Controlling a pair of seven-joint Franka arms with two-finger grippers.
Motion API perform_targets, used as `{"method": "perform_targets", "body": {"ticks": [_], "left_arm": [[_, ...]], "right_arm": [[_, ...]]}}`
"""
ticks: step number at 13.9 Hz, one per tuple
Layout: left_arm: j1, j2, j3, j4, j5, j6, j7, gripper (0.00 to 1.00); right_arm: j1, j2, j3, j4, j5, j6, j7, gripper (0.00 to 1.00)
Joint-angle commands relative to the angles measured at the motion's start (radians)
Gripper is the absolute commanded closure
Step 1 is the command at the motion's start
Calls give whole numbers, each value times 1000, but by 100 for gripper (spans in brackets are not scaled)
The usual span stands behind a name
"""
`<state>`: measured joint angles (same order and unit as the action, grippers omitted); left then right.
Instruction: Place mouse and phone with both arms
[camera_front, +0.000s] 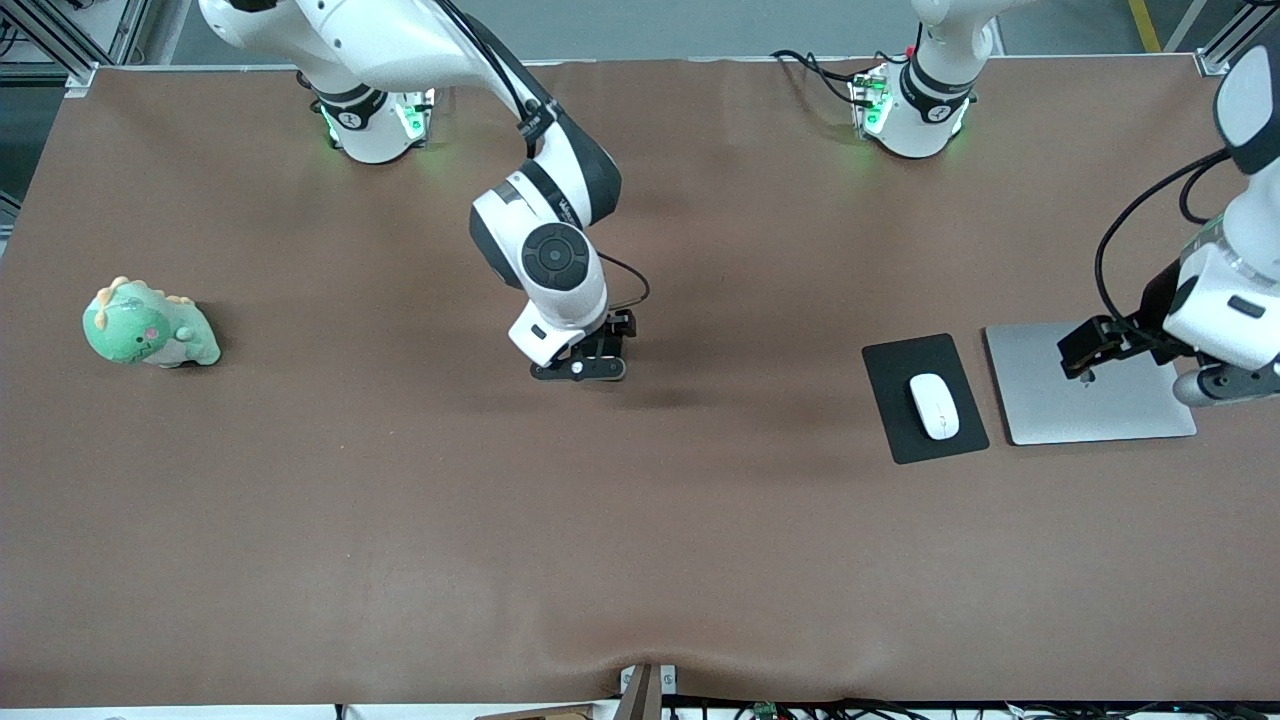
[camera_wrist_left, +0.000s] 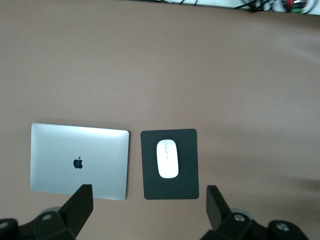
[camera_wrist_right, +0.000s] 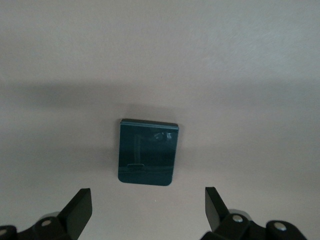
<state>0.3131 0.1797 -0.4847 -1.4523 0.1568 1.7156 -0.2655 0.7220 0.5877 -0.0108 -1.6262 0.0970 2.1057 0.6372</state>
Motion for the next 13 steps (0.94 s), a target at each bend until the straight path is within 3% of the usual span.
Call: {"method": "perform_targets", "body": {"ticks": [1, 4, 8, 9, 13], "left_arm": [[-96, -74, 127, -8, -66, -56, 58, 0], [-299, -124, 338, -11, -71, -123, 121, 0], [-474, -167, 558, -20, -115, -208, 224, 0], [-489, -169, 593, -28, -131, -211, 245, 0], [-480, -186, 594, -57, -158, -209, 261, 0]], "right_arm": [[20, 7, -11, -33, 9, 36, 21, 0], [4, 8, -9, -115, 20, 186, 54, 0], [-9, 26, -11, -116, 93, 201, 71, 0], [-7, 38, -11, -113, 96, 206, 76, 0], [8, 70, -11, -113, 95, 267, 96, 0]]}}
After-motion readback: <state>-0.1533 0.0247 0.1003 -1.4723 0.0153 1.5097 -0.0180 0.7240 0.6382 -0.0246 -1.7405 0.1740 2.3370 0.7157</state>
